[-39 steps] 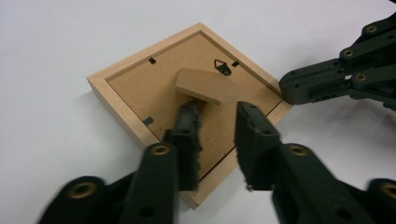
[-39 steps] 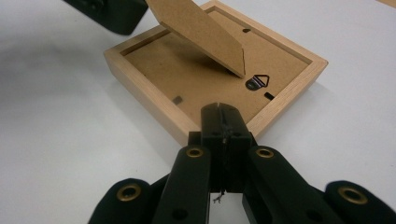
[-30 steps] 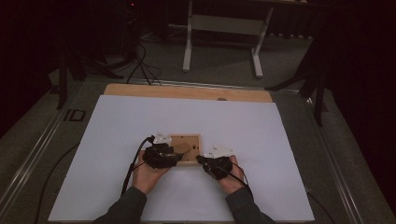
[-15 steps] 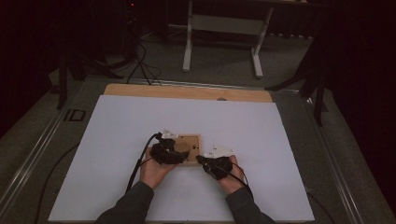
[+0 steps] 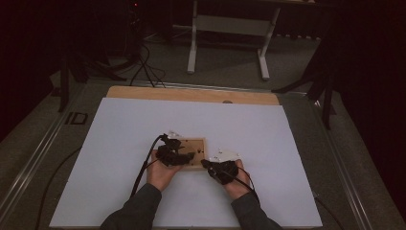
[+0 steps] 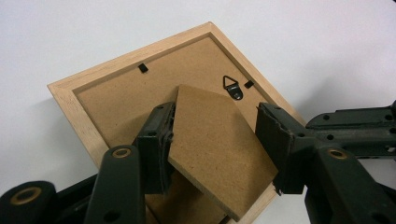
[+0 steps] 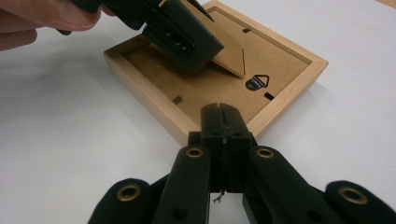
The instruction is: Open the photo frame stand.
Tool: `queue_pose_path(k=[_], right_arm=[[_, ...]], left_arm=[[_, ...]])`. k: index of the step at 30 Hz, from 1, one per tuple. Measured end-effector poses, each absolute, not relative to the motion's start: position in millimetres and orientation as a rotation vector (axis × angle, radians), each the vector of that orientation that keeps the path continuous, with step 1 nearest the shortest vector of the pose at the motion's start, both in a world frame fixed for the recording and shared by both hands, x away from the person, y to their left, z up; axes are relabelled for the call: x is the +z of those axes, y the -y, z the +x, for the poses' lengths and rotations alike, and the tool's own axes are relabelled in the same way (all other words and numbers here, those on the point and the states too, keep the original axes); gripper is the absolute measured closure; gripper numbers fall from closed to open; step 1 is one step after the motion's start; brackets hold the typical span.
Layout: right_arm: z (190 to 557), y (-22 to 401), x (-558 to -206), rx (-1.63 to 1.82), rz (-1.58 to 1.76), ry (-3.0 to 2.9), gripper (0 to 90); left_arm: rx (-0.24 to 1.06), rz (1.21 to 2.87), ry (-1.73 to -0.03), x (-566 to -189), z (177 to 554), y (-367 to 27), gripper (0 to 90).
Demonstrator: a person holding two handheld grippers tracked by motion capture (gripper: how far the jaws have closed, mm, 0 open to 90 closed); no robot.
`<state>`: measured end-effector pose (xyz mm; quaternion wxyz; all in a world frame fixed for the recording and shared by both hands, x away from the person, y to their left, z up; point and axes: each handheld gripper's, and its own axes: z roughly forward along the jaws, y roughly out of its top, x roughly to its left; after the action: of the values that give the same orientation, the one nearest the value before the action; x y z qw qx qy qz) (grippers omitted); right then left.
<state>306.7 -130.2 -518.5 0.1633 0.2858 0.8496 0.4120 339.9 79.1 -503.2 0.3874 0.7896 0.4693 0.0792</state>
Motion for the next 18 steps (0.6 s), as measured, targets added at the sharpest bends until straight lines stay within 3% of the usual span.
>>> queue_pose_path(k=[10,18], right_arm=[[306.8,130.2,-518.4,1.174,0.815,-2.423,89.3],[308.7,131.8,-518.2,1.178,0.827,-2.424,84.1]], left_arm=[[0.238,2.060,-1.184,-503.2,338.4,-76.9,51.0],[0.279,2.076,-1.170,-502.9,336.3,-74.8,51.4]])
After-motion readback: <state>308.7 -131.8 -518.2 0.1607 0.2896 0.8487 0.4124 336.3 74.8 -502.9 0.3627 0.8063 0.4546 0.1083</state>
